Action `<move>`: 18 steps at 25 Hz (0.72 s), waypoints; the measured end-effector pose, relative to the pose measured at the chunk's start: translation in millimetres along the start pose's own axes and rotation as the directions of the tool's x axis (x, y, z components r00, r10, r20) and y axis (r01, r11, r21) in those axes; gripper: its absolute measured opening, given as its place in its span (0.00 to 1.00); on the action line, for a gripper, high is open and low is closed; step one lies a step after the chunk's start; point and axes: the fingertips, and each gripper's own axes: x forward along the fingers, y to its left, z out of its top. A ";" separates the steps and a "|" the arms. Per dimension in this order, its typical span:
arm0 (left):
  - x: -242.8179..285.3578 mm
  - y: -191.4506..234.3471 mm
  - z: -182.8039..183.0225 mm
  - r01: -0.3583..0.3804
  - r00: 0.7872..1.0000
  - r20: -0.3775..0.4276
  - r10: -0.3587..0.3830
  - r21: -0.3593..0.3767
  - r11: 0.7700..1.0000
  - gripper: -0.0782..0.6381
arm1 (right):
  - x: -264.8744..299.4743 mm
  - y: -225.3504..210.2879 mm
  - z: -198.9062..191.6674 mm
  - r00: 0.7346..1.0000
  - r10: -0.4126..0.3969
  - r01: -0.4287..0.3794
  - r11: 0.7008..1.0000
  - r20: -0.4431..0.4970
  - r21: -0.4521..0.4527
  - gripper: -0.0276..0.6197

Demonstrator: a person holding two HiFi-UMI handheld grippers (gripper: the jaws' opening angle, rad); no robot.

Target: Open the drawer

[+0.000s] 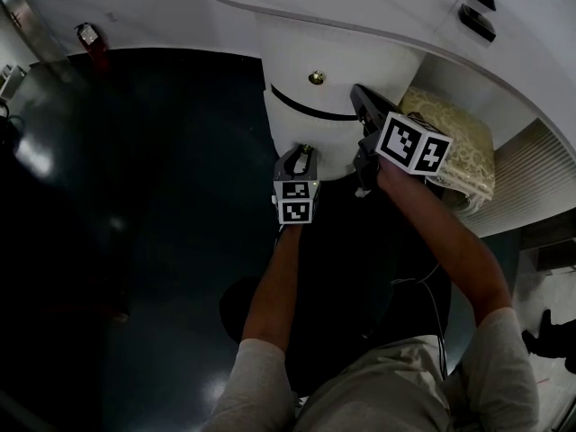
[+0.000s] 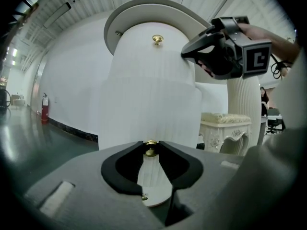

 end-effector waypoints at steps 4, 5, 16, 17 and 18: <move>-9.5 -0.7 -2.2 0.004 1.000 0.001 -0.004 0.008 1.000 0.26 | -1.2 0.8 -0.2 1.000 0.009 -0.009 1.000 -0.003 0.010 0.07; -11.1 -0.5 -2.6 0.003 1.000 0.001 -0.003 0.007 1.000 0.26 | -1.0 1.1 -0.1 1.000 0.012 -0.012 1.000 -0.005 0.009 0.07; -33.4 -1.8 -6.9 -0.013 1.000 0.019 0.013 0.002 1.000 0.26 | -0.2 -0.9 1.4 0.999 0.041 -0.041 0.999 -0.001 -0.021 0.07; -35.7 -2.5 -8.1 -0.014 1.000 0.018 0.014 0.002 1.000 0.26 | -0.4 -1.4 1.2 0.999 0.039 -0.039 0.999 0.004 -0.029 0.07; -38.8 -3.0 -10.0 -0.013 1.000 0.014 0.013 0.005 1.000 0.26 | -1.0 -1.6 0.0 0.999 0.036 -0.036 0.999 0.008 -0.038 0.07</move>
